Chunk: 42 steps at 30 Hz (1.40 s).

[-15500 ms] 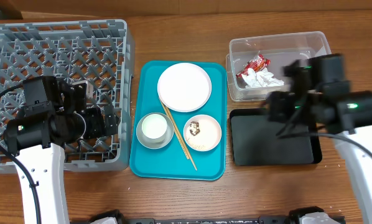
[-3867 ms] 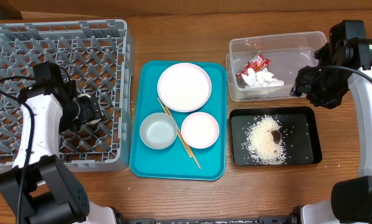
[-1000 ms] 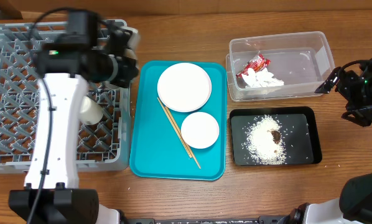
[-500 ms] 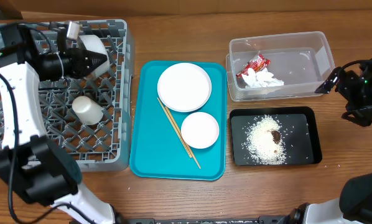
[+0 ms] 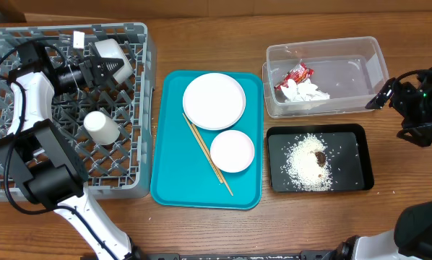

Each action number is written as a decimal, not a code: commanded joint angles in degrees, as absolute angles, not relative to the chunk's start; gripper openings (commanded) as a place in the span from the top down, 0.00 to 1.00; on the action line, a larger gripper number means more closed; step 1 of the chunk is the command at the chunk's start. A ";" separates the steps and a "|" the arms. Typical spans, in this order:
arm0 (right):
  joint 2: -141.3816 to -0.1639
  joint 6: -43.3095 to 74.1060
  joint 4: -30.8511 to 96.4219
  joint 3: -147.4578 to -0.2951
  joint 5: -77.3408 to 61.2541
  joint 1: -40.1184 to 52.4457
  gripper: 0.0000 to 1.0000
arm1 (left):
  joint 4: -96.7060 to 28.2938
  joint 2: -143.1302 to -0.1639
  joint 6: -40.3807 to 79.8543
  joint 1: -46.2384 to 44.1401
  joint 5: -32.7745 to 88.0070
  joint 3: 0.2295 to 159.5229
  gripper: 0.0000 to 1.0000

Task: Sort waste into correct bins and load items into the dishwasher
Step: 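Carry the saucer into the dish rack and release it, then reach the left gripper toward the pink bowl on the teal tray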

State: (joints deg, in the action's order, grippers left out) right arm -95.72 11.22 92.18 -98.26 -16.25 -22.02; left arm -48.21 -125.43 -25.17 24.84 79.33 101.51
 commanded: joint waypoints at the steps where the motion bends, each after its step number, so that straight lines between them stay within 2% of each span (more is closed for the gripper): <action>1: -94.19 10.41 91.92 -98.65 -16.14 -21.82 0.00 | -47.70 -126.41 -23.53 26.04 79.05 102.28 0.96; 9: -94.19 10.41 91.85 -98.65 -16.16 -21.82 0.00 | -49.50 -126.50 -23.53 27.51 72.10 102.26 0.96; 14: -94.19 10.41 91.88 -98.65 -16.16 -21.82 0.00 | -51.81 -126.50 -23.53 28.93 66.76 102.26 0.86; 15: -94.19 10.41 91.90 -98.65 -16.16 -21.82 0.00 | -52.47 -126.50 -23.53 29.30 65.91 102.26 0.78; 16: -94.19 10.41 91.92 -98.65 -16.16 -21.82 0.00 | -53.21 -126.50 -23.53 29.74 65.10 102.26 0.56; 17: -94.19 10.41 91.94 -98.65 -16.14 -21.82 0.00 | -53.80 -126.50 -23.51 30.09 64.55 102.26 0.40; 20: -94.19 10.41 91.96 -98.65 -16.16 -21.82 0.00 | -55.92 -126.43 -21.98 31.44 63.48 102.28 0.13; 21: -94.19 10.41 92.01 -98.65 -16.16 -21.82 0.00 | -56.95 -126.21 -21.85 32.34 63.46 102.28 0.00; 29: -94.19 10.41 92.14 -98.65 -16.14 -21.82 0.00 | -60.20 -121.43 -22.04 33.89 61.30 102.28 0.00; 37: -94.19 10.41 92.38 -98.65 -16.16 -21.82 0.00 | -63.05 -109.71 -17.45 33.17 49.39 102.28 0.00; 42: -94.19 10.41 92.84 -98.65 -16.16 -21.82 0.00 | -66.08 -103.24 -15.51 30.76 47.42 102.28 0.00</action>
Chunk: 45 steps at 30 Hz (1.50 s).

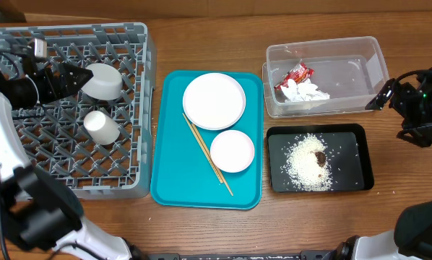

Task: Sort waste into correct bins and load items into the dishwasher
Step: 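Reach the left gripper toward the pink bowl on the teal tray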

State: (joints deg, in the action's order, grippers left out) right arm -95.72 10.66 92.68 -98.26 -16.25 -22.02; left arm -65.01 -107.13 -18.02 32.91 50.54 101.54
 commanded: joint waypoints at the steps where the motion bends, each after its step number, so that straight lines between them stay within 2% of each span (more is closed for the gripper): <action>1: -94.19 10.41 92.92 -98.65 -16.16 -21.82 0.00 | -66.74 -102.10 -15.14 29.63 47.40 102.28 0.00; 5: -94.19 10.44 92.99 -98.65 -16.19 -21.82 0.00 | -68.84 -98.85 -15.18 22.90 45.30 102.28 0.00; 15: -94.19 10.44 93.19 -98.65 -16.16 -21.82 0.00 | -72.42 -99.81 -13.65 -9.15 20.38 102.21 0.00; 22: -94.19 10.44 93.14 -98.65 -16.16 -21.82 0.00 | -72.75 -106.43 -13.65 -27.20 19.07 101.60 0.00; 24: -94.19 10.44 93.14 -98.65 -16.16 -21.82 0.00 | -73.41 -108.79 -13.67 -29.71 18.90 101.60 0.00; 26: -94.19 10.44 93.14 -98.65 -16.16 -21.82 0.00 | -74.32 -111.63 -13.50 -31.97 18.92 101.62 0.07; 32: -94.19 10.44 93.10 -98.65 -16.16 -21.82 0.00 | -78.24 -120.95 -12.99 -37.95 18.55 101.60 0.16; 35: -94.19 10.44 93.12 -98.65 -16.16 -21.82 0.00 | -79.48 -124.14 -11.88 -39.20 15.49 101.60 0.18; 38: -94.19 10.44 93.12 -98.65 -16.16 -21.82 0.00 | -79.24 -126.41 -11.03 -39.79 13.19 101.60 0.27; 42: -94.19 10.44 93.14 -98.65 -16.16 -21.82 0.00 | -77.71 -128.27 -8.32 -39.88 10.52 101.60 0.33; 45: -94.19 10.44 93.19 -98.65 -16.19 -21.82 0.00 | -76.88 -128.92 -5.69 -39.90 7.03 101.60 0.42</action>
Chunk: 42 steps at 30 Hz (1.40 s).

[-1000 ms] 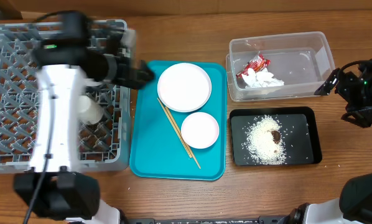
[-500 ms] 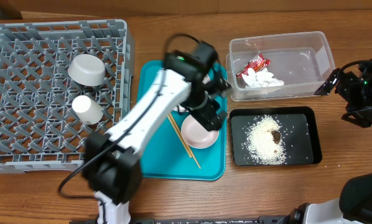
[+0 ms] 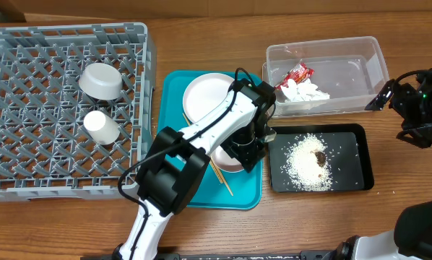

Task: Sort waste into correct bins and load items into the dishwasher
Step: 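Reach the left gripper toward the pink bowl on the teal tray, then grasp the pink bowl rim with the left gripper and lift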

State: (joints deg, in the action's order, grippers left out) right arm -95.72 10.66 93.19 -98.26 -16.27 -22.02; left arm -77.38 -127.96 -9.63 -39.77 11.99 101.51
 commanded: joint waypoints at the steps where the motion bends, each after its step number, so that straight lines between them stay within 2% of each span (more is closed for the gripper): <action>1: -94.19 10.44 93.19 -98.65 -16.19 -21.82 0.00 | -76.77 -128.95 -4.86 -39.90 5.80 101.60 0.48; 2: -94.19 10.44 93.17 -98.65 -16.19 -21.82 0.00 | -76.55 -128.99 -3.62 -39.90 4.80 101.60 0.56; 5: -94.19 10.44 93.17 -98.65 -16.19 -21.82 0.00 | -76.27 -128.99 -2.50 -39.90 4.47 101.60 0.62; 6: -94.19 10.44 93.17 -98.65 -16.19 -21.82 0.00 | -76.25 -128.99 -2.46 -39.90 4.49 101.60 0.68; 10: -94.19 10.44 93.19 -98.65 -16.19 -21.82 0.00 | -76.25 -128.99 -2.09 -39.90 4.47 101.62 0.79; 11: -94.19 10.44 93.21 -98.65 -16.19 -21.82 0.00 | -76.25 -128.99 -2.09 -39.88 4.49 101.62 0.85; 14: -94.19 10.44 93.25 -98.65 -16.19 -21.82 0.00 | -76.20 -128.88 -1.23 -39.88 4.47 101.69 0.96; 20: -94.19 10.44 93.38 -98.65 -16.19 -21.82 0.00 | -76.23 -126.85 0.27 -39.88 4.47 102.94 0.96; 28: -94.19 10.44 93.36 -98.65 -16.16 -21.82 0.00 | -75.50 -114.32 -0.01 -36.49 4.45 103.81 0.96; 35: -94.19 10.41 93.36 -98.65 -16.16 -21.82 0.00 | -70.65 -102.78 -0.82 -24.01 6.22 103.81 0.96; 42: -94.19 10.44 93.32 -98.65 -16.16 -21.82 0.00 | -63.88 -100.66 -11.33 -7.11 28.64 103.79 0.96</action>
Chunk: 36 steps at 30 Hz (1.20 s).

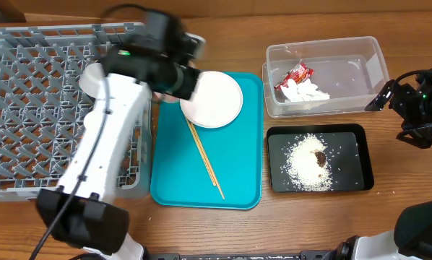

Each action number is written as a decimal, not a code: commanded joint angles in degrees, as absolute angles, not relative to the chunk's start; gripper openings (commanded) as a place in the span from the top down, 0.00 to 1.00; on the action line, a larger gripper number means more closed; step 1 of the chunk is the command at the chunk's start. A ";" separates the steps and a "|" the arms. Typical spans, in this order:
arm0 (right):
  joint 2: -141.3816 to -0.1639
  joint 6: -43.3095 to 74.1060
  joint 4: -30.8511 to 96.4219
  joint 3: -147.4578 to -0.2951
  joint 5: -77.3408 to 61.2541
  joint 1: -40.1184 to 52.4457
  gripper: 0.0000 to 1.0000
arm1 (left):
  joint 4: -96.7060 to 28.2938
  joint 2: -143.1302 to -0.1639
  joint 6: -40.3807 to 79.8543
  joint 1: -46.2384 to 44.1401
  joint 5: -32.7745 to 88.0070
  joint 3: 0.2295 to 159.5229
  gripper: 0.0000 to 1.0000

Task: Sort waste into correct bins and load items into the dishwasher
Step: 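Grasp the pink bowl rim with the left gripper and lift, then place the pink bowl upside down in the dish rack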

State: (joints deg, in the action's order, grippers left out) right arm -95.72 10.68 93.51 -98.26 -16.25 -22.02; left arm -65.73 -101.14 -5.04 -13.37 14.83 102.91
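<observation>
My left arm reaches up across the grey dishwasher rack (28, 108), and its gripper (174, 81) hangs over the rack's right edge and the teal tray's (238, 180) top left corner. It is shut on a small white bowl (178, 88), blurred by motion. A large white plate (216, 100) and a pair of chopsticks (204, 159) lie on the tray. An upturned white bowl (92, 78) sits in the rack, partly behind the arm. At the far right my right gripper (381, 96) stays beside the clear bin (360, 54); its jaws are not readable.
The clear bin holds a red wrapper (294, 74) and crumpled white paper (306, 92). A black tray (350, 180) with rice and a brown scrap (318, 156) lies below it. The left arm covers the rack's right side.
My left gripper was down on the small white bowl at the tray's middle. Now the bowl is gone from there and is held at the tray's top left corner, next to the rack.
First my left gripper held an upturned white bowl over the rack's back. Then the bowl stood in the rack with the gripper open beside it. Later the gripper was at the small bowl on the tray, and now holds it by the rack. The right arm stayed still.
</observation>
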 commanded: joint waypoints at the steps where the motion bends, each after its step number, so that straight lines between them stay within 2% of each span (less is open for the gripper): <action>1: -94.19 10.41 93.34 -98.65 -16.16 -21.82 0.00 | -62.52 -100.99 -11.60 -3.81 31.68 103.79 0.96; 5: -94.19 10.44 93.25 -98.65 -16.16 -21.82 0.00 | -59.20 -101.75 -11.68 3.51 39.86 103.77 0.96; 11: -94.19 10.44 93.23 -98.65 -16.16 -21.82 0.00 | -56.42 -104.03 -20.51 10.33 55.44 103.77 0.96; 18: -94.19 10.41 93.30 -98.65 -16.16 -21.82 0.00 | -46.76 -107.35 -20.60 14.11 56.03 103.77 0.96; 29: -94.19 9.96 93.21 -98.65 -16.10 -21.82 0.00 | -31.92 -114.52 -19.16 14.55 50.57 103.77 0.96; 36: -94.19 9.98 93.21 -98.65 -15.29 -21.82 0.00 | -21.15 -121.89 -14.28 16.69 61.10 103.77 0.96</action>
